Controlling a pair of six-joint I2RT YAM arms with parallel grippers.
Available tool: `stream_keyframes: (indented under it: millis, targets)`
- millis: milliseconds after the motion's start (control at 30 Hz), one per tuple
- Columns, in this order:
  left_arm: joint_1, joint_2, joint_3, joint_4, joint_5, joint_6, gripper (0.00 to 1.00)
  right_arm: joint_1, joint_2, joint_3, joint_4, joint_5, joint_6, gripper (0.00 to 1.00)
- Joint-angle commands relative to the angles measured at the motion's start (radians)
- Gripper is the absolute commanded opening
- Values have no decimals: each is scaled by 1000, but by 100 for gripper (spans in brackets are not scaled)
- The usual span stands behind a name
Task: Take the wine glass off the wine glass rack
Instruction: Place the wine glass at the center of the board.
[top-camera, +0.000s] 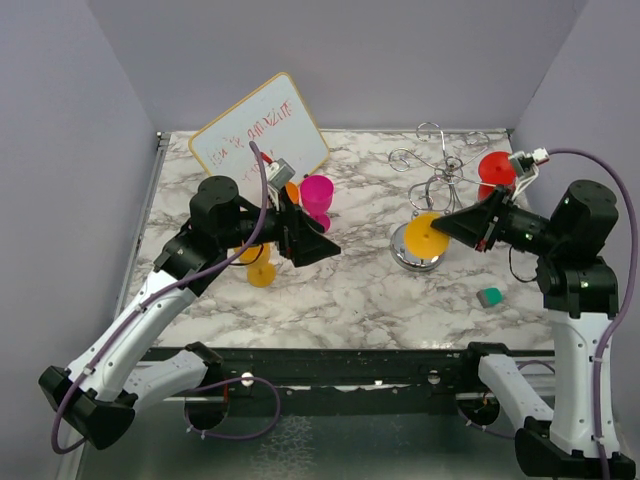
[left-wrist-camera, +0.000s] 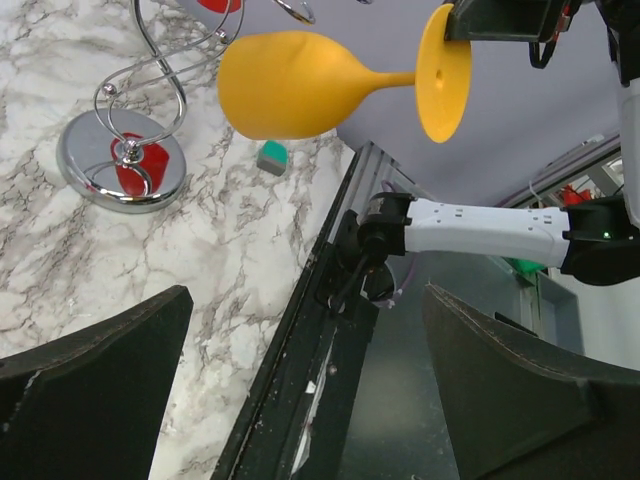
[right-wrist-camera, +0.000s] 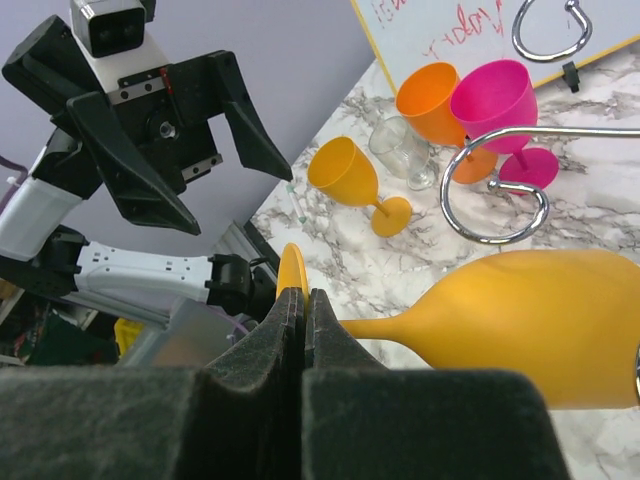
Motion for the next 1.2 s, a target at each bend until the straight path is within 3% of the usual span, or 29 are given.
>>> stream_keyframes:
  millis: [0, 233, 400, 667, 1167]
  targets:
    - [-1, 1, -29, 43, 16, -23, 97, 16, 42, 48, 8, -47, -35, 1]
    - [-1, 24, -38, 51, -10, -21, 97, 133, 120, 62, 15, 14, -36, 1]
    - [-1, 34, -37, 52, -15, -17, 97, 402, 159, 32, 82, 272, -7, 1]
    - [-1, -5, -32, 29, 30, -1, 95, 718, 307, 57, 196, 448, -38, 1]
    - [-1, -48, -36, -176, 112, 168, 55, 805, 368, 47, 339, 397, -68, 1]
